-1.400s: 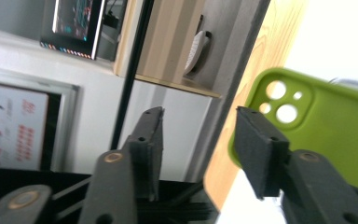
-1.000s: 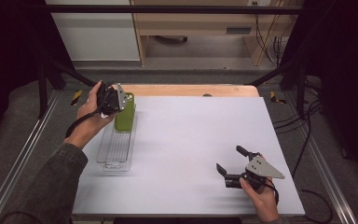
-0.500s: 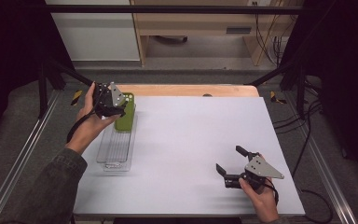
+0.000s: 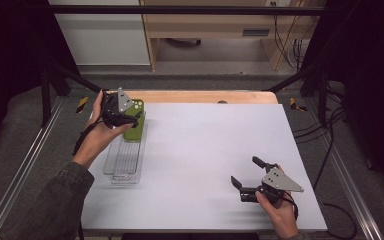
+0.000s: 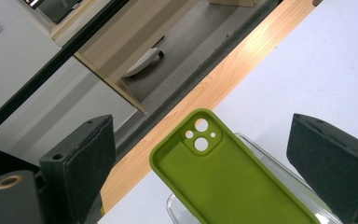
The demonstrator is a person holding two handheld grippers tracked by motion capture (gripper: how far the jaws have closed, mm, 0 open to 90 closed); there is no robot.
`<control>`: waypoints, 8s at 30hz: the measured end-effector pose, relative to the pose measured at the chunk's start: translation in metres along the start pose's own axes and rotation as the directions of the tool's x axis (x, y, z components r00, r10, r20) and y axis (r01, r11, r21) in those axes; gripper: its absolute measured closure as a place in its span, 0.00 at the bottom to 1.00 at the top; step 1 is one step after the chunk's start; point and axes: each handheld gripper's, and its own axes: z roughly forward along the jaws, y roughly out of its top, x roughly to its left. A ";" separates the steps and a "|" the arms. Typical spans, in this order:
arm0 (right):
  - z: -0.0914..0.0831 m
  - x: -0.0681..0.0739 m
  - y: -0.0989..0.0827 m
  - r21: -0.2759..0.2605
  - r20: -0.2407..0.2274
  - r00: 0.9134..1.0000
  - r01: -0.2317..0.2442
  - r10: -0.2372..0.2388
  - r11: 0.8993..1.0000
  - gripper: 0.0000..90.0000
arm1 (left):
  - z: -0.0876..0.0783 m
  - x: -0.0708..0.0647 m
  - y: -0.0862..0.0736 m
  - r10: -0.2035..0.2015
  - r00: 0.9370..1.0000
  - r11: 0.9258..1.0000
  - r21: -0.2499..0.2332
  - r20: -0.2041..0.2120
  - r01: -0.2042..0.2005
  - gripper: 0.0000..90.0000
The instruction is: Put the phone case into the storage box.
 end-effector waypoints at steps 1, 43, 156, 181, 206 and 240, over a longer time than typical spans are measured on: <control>0.000 0.000 0.000 -0.001 0.000 1.000 0.000 0.000 1.000 0.04 | 0.000 0.000 0.000 -0.008 1.000 1.000 0.000 0.003 0.008 0.08; 0.000 0.004 0.001 -0.010 -0.014 1.000 0.006 -0.006 1.000 0.03 | -0.008 -0.028 0.019 -0.208 0.964 0.976 -0.029 0.163 0.215 0.05; 0.000 0.006 0.001 -0.015 -0.009 1.000 0.001 -0.002 1.000 0.03 | -0.144 -0.046 -0.077 -0.430 0.877 0.792 -0.376 0.214 0.480 0.02; 0.000 0.006 0.001 -0.017 -0.006 1.000 0.004 -0.004 1.000 0.03 | -0.151 -0.065 -0.098 -0.391 0.893 0.776 -0.442 0.224 0.450 0.01; -0.001 0.005 0.001 -0.017 -0.004 1.000 0.006 -0.006 1.000 0.03 | -0.152 -0.078 -0.117 -0.409 0.888 0.767 -0.449 0.208 0.458 0.01; -0.001 0.003 0.001 -0.019 0.001 1.000 -0.001 0.001 1.000 0.03 | -0.141 -0.089 -0.143 -0.437 0.869 0.765 -0.413 0.231 0.494 0.01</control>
